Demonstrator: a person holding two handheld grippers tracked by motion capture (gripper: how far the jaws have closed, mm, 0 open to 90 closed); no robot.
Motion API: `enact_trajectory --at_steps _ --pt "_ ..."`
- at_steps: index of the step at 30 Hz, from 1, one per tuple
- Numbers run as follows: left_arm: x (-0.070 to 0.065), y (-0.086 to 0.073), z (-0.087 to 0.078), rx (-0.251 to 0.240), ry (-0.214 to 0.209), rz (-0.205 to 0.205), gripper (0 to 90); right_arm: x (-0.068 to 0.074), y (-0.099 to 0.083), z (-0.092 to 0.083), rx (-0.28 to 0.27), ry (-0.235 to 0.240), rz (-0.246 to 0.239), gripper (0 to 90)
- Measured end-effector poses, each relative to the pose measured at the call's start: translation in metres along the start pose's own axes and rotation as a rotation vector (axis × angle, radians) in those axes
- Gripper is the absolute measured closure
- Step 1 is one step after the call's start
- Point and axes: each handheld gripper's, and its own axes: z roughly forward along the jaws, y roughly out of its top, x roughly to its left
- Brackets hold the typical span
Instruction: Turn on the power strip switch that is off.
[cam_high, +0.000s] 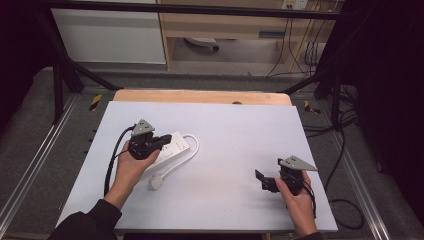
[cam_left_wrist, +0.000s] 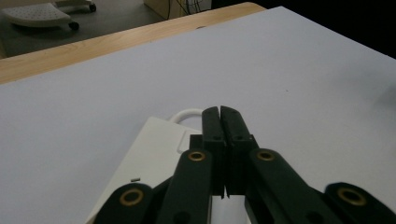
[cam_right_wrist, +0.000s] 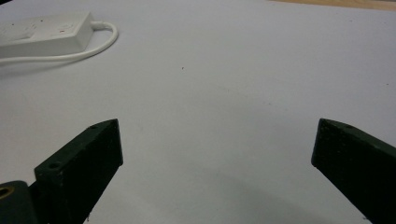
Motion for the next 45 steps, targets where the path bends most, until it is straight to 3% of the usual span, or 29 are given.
enact_trajectory --at_steps 7,12,21,35,45 --pt "0.005 -0.004 0.002 0.035 0.009 0.008 90.0 0.000 -0.001 0.000 0.011 0.004 -0.003 2.4" --pt "0.009 -0.010 0.007 0.091 0.018 0.011 90.0 0.000 0.001 0.001 0.010 0.012 0.001 2.3" --pt "0.011 -0.020 0.016 0.149 -0.005 -0.001 90.0 0.000 0.000 0.000 0.015 0.014 0.001 2.3" --pt "0.013 -0.025 0.031 0.194 -0.020 -0.014 90.0 0.000 0.000 0.001 0.019 0.019 -0.006 2.3" --pt "0.014 -0.027 0.033 0.208 -0.018 0.000 90.0 0.001 0.001 0.001 0.024 0.022 -0.008 2.3"
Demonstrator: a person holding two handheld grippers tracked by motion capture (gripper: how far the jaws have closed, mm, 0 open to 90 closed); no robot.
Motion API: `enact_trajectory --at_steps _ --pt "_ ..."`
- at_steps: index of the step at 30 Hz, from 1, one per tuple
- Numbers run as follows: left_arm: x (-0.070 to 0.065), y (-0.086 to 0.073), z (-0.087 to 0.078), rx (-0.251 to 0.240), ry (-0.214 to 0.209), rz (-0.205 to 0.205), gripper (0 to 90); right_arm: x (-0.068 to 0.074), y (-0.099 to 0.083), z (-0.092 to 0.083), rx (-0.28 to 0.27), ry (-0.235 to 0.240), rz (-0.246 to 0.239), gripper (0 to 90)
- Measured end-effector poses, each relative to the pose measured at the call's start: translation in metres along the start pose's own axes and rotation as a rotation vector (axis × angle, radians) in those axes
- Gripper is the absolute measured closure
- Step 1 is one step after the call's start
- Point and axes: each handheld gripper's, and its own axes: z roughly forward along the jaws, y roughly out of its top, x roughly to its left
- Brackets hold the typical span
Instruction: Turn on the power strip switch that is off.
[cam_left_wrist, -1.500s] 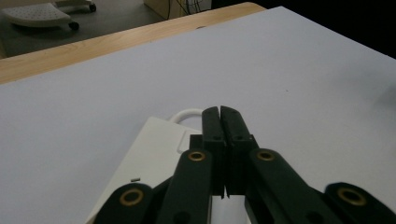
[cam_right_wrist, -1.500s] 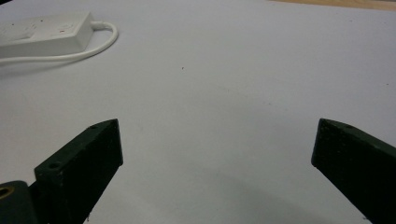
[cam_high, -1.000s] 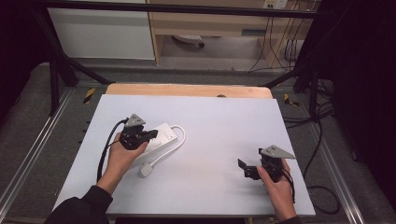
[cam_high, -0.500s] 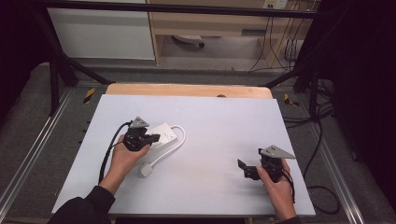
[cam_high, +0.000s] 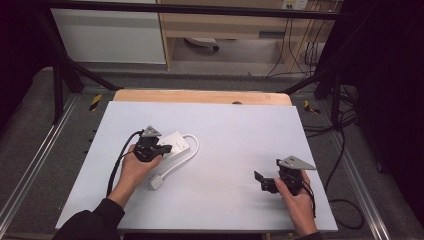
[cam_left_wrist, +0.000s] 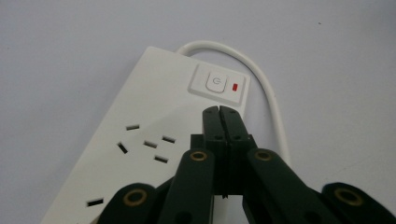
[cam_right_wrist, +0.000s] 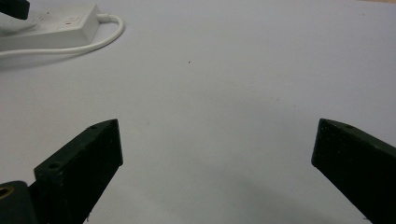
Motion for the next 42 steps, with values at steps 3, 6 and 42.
enact_trajectory --at_steps 3,6,42 --pt "-0.0006 0.0001 0.0014 0.004 0.006 0.007 90.0 -0.0001 0.0000 0.0003 0.001 0.001 -0.002 2.3" --pt "-0.0003 -0.0004 0.0040 0.014 0.007 0.015 90.0 0.0004 0.0001 0.0001 0.004 0.005 -0.003 2.3" --pt "-0.0004 -0.0007 0.0090 0.019 -0.008 0.008 90.0 -0.0004 -0.0006 0.0014 0.010 0.003 -0.002 2.3"
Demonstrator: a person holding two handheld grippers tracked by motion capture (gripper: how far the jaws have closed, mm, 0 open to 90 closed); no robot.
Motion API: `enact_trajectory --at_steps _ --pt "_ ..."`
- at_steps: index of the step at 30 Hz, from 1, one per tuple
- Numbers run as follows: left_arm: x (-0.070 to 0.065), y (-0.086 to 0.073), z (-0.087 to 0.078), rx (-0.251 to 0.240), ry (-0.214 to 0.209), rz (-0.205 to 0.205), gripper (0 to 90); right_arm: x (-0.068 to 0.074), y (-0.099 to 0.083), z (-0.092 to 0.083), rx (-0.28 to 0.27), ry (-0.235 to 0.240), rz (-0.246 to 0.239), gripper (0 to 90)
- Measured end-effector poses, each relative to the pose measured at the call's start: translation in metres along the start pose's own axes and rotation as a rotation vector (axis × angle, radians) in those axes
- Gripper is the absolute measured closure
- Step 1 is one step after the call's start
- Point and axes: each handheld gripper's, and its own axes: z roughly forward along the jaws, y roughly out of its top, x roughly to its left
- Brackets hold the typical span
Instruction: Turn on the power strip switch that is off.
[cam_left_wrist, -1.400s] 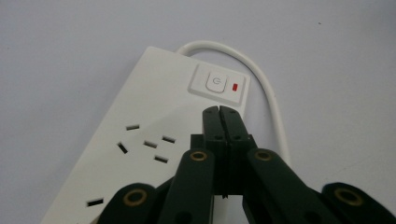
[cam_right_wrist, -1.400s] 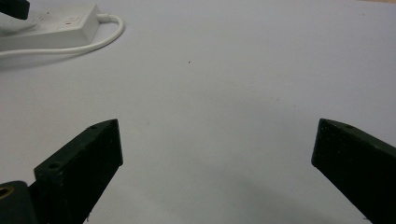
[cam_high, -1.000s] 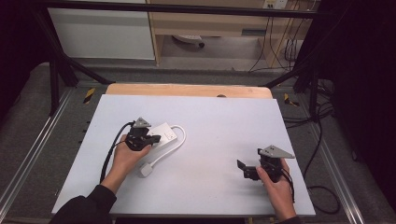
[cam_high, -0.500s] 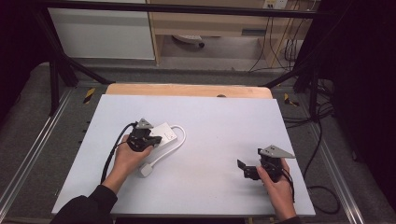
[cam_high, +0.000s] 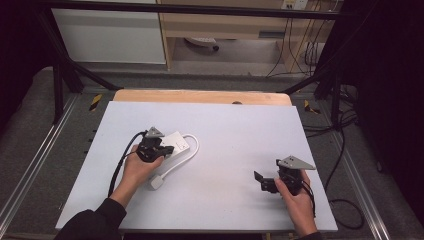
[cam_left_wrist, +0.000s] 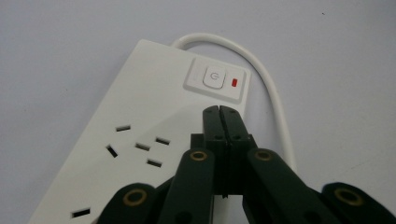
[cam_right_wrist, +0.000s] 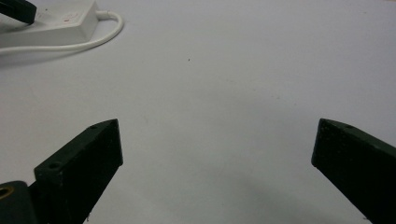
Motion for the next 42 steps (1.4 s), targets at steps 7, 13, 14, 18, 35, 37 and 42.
enact_trajectory --at_steps 7,13,14,18,35,37,42 --pt "0.0006 -0.0004 0.0005 -0.003 -0.009 -0.002 90.0 -0.0003 -0.0002 0.0006 0.005 -0.004 -0.001 2.3" --pt "0.0009 -0.0005 0.0001 -0.001 -0.005 -0.001 90.0 -0.0010 -0.0003 0.0000 0.003 -0.006 0.004 2.3" --pt "0.0011 -0.0005 0.0001 -0.001 -0.007 -0.001 90.0 -0.0008 -0.0002 0.0000 0.003 -0.004 0.004 2.3" --pt "0.0026 -0.0011 0.0005 -0.004 -0.020 -0.018 90.0 -0.0009 -0.0008 0.0002 0.009 -0.004 0.006 2.3" --pt "0.0013 -0.0009 0.0034 0.004 -0.021 -0.014 90.0 -0.0003 -0.0004 0.0007 0.014 0.003 0.004 2.3" --pt "0.0016 -0.0012 0.0034 0.002 -0.022 -0.015 90.0 -0.0004 -0.0005 0.0010 0.014 0.002 0.003 2.3" --pt "0.0008 -0.0014 0.0033 -0.002 -0.013 -0.005 90.0 -0.0006 -0.0003 0.0000 0.009 -0.002 0.006 2.4"
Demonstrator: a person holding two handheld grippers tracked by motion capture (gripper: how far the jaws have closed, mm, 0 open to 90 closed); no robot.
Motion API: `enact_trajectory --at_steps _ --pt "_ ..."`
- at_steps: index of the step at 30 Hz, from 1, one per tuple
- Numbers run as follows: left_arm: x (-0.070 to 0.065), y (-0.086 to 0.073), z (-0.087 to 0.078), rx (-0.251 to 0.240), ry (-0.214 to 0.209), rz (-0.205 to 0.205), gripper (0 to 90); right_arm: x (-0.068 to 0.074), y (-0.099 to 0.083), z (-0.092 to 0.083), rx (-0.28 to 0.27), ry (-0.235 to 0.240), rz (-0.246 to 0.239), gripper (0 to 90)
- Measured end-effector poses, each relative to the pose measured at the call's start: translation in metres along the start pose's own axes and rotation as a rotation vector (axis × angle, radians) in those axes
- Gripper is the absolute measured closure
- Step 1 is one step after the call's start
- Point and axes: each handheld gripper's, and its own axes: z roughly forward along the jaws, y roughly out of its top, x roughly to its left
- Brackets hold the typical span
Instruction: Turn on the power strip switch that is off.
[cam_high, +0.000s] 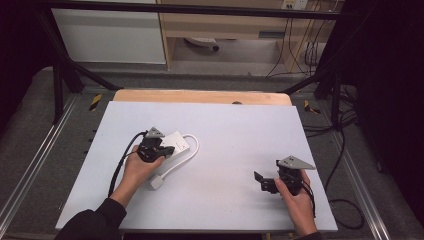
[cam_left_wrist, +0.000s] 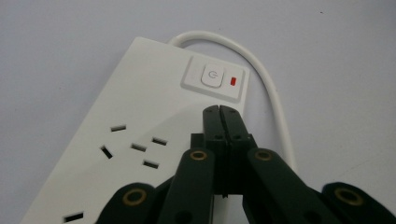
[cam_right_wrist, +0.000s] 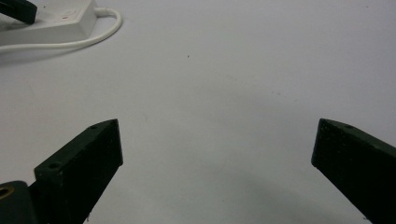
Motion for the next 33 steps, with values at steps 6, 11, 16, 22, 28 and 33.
enact_trajectory --at_steps 6,11,16,22,28,33 --pt "-0.0013 0.0000 0.0016 -0.007 0.000 0.001 90.0 0.0002 0.0001 0.0001 0.000 0.005 -0.003 2.3" --pt "-0.0031 0.0002 0.0027 -0.009 0.005 0.008 90.0 0.0002 0.0003 -0.0003 -0.004 0.007 0.000 2.4" --pt "-0.0030 0.0001 0.0023 -0.010 0.005 0.005 90.0 0.0004 0.0003 -0.0002 -0.004 0.006 -0.002 2.3" --pt "-0.0033 -0.0005 0.0022 -0.013 0.008 0.016 90.0 0.0002 0.0005 -0.0001 -0.005 0.007 -0.003 2.3" --pt "-0.0044 -0.0003 0.0020 -0.016 0.011 0.025 90.0 0.0001 0.0005 0.0000 -0.003 0.007 -0.005 2.3" --pt "-0.0046 0.0000 0.0018 -0.026 0.008 0.028 90.0 0.0002 0.0005 -0.0001 -0.005 0.008 -0.004 2.3"
